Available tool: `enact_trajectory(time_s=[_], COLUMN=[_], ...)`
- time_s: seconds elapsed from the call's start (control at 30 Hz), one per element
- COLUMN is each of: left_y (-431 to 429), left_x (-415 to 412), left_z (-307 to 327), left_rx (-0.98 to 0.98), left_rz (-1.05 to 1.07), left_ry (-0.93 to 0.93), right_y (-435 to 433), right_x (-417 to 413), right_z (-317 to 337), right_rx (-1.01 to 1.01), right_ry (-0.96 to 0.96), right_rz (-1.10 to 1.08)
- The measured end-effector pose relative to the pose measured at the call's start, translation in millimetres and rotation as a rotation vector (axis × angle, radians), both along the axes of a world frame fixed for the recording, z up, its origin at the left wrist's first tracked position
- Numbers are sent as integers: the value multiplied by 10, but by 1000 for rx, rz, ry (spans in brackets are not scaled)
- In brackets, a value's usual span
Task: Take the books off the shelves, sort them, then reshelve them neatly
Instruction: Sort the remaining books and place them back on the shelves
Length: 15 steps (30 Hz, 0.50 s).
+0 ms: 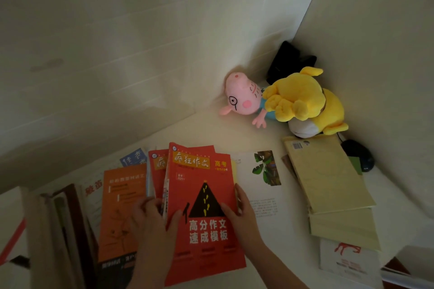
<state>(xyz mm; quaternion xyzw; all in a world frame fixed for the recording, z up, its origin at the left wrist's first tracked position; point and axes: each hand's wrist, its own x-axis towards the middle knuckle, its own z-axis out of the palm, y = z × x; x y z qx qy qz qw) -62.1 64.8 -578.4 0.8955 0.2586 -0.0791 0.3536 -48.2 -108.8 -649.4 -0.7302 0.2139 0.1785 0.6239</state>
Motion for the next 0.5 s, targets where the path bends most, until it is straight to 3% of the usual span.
enact_trajectory(time_s=[0.2, 0.33, 0.4, 0.5], left_y=[-22, 86, 135, 158], left_x=[-139, -150, -105, -72], left_z=[-97, -247, -315, -382], left_rx=[-175, 108, 126, -2], left_rz=[-76, -351, -440, -392], left_ry=[-53, -202, -158, -80], right_y=[50, -25, -249, -713], right_x=[206, 275, 317, 365], right_z=[23, 24, 12, 25], right_rx=[3, -93, -313, -559], right_ry=[-26, -6, -15, 120], right_rz=[87, 248, 141, -127])
